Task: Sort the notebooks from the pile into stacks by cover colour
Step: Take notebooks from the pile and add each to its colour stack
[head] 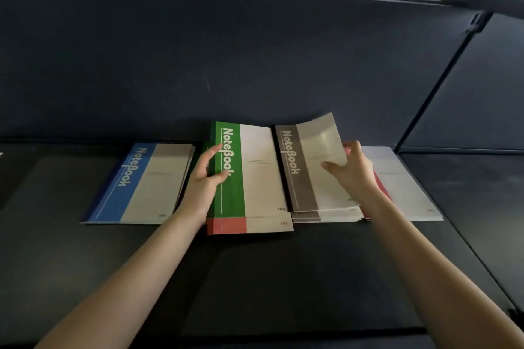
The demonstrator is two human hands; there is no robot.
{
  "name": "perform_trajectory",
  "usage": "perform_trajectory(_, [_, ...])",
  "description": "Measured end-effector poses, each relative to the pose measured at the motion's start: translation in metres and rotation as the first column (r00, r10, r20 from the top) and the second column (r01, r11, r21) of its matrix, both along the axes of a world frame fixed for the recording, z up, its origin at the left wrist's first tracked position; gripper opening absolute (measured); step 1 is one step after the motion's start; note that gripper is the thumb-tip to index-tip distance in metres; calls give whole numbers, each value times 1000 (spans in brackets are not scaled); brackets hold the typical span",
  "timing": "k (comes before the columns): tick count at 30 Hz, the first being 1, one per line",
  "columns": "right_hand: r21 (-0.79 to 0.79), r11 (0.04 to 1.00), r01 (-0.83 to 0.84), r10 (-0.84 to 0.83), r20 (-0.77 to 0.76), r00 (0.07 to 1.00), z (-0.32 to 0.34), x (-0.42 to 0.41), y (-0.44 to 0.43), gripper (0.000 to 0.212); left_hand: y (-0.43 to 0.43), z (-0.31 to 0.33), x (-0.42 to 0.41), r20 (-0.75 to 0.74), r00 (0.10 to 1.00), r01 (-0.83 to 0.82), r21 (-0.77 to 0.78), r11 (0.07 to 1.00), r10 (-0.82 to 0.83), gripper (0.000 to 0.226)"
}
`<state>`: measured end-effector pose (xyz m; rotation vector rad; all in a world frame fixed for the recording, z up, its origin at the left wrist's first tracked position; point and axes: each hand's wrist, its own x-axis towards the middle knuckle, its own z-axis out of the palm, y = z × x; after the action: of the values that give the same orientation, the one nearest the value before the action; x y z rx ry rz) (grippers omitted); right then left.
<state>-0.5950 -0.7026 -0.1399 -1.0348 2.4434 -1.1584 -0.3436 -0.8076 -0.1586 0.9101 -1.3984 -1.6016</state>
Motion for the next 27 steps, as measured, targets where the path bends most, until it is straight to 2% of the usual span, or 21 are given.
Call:
perform_trajectory(2, [48,999,-10,11,-29,1000,1,-8,0,59,2,0,-1,-13,999,-35,-10,999,34,51])
perform_trajectory(6, [107,994,-29,36,-64,997,1,-7,2,60,0,-1,0,-75,991,-103,66,993,108,49])
perform_trajectory(11, [161,987,5,21,-163,986,-12,6,-8,61,0,-2,1,-59,997,-51,50,997,54,48])
perform_trajectory(15, [269,963,26,43,-247,968,-18,9,-11,74,0,-2,2,-62,998,-24,44,999,27,54])
perform_trajectory(17, [272,962,25,63,-313,948,-16,13,-11,80,2,-1,2,-56,998,-6,2,1000,6,60])
perform_trajectory(19, [193,981,-20,93,-380,920,-11,24,-11,78,4,2,2,-50,999,-1,-47,999,-1,63])
perform_trajectory(20, [129,990,-65,108,-360,927,-9,31,-11,75,6,3,1,-49,999,1,-73,997,-5,64])
perform_trajectory(21, [48,990,-134,142,-274,951,-6,41,-11,70,7,4,1,-48,999,2,-103,995,-7,65])
perform_trajectory(23, [-106,959,-262,267,30,963,2,63,-15,59,9,11,3,-36,999,9,-169,986,-15,67])
perform_trajectory(25, [-203,940,-272,322,277,905,6,82,-20,58,8,19,8,-26,999,15,-212,977,-21,67])
perform_trajectory(27, [-258,939,-229,305,310,901,7,96,-28,55,5,23,17,-34,999,-8,-216,976,0,64])
